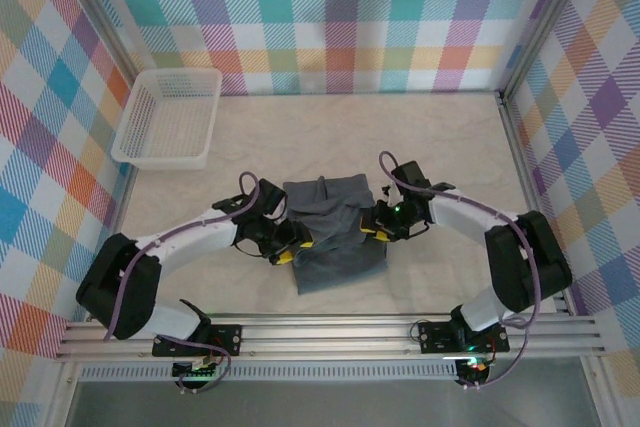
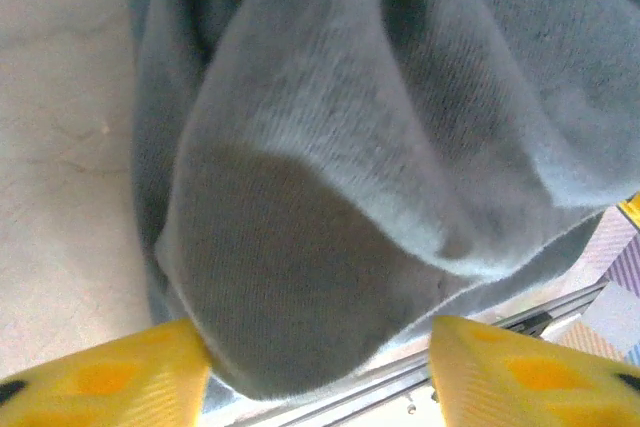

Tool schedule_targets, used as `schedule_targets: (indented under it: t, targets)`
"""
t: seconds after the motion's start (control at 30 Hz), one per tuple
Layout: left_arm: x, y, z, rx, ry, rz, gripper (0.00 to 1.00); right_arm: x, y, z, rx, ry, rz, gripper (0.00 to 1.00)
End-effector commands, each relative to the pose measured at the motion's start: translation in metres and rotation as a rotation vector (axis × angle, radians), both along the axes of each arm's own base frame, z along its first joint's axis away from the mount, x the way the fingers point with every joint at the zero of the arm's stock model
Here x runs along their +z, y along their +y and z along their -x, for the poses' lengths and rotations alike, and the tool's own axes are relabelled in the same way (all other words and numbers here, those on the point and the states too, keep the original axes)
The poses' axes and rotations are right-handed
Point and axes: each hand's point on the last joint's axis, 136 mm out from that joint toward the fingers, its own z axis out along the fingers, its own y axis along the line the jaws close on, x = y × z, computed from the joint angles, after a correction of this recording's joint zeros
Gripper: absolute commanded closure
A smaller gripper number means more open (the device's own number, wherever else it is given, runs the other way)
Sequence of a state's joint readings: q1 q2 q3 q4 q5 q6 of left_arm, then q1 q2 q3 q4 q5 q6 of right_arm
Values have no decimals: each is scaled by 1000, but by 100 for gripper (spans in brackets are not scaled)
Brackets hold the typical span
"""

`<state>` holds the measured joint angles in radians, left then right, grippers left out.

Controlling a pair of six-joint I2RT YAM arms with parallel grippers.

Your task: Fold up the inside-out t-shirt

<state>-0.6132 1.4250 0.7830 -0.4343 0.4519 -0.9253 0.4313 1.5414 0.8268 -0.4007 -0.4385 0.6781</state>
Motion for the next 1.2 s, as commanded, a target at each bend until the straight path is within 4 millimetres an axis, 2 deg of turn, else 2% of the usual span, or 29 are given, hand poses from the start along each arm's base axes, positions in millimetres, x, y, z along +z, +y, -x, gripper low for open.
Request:
schedule_targets:
  t: [0.0,0.07,0.1,0.13,0.17,0.3,0.4,0.5,0.53,0.57,0.6,0.63,0.67,0.73,0.8,0.87,0.97,1.07,1.17]
  targets:
    - [1,-9,-10,2,-30,20,64,11,12,-17,-4,-46,-43,72]
    - [3,-10,-12,2,-36,24,90,14,14,-19,-1,-52,-46,83]
    - [5,-11,-13,-1,-45,21,98,17,14,-20,-1,-60,-47,89]
    - [10,-10,-16,-1,-55,18,100,21,13,-21,-2,-66,-48,97]
    - [16,-11,-20,1,-68,23,100,29,16,-23,2,-76,-59,100]
    - [46,-6,-53,81,-142,61,100,58,24,-35,-1,-128,-109,100]
    - [59,8,-95,173,-183,59,100,71,29,-59,-26,-175,-106,100]
    - [50,26,-138,247,-196,20,100,73,33,-95,-51,-211,-85,100]
    - [44,31,-155,269,-204,14,97,72,32,-110,-63,-225,-71,100]
    - [38,34,-173,284,-216,26,91,71,31,-124,-64,-236,-64,93]
    - [33,34,-186,291,-219,36,82,71,30,-138,-65,-249,-52,75]
    - [30,34,-200,288,-225,48,67,69,28,-150,-61,-252,-36,60]
    - [24,33,-210,274,-223,52,55,67,26,-160,-53,-251,-26,57]
    - [23,36,-223,265,-240,42,44,69,21,-173,-40,-256,-11,53]
    - [26,49,-226,279,-269,13,36,73,14,-175,-30,-276,-4,50]
    - [33,70,-221,304,-304,-22,27,72,2,-170,-18,-305,20,44]
    - [38,94,-202,305,-341,-90,17,54,-10,-153,47,-329,75,28]
    - [37,98,-180,248,-357,-125,14,28,-12,-140,121,-320,91,18]
    - [27,100,-162,205,-333,-163,13,12,-11,-141,166,-311,103,13]
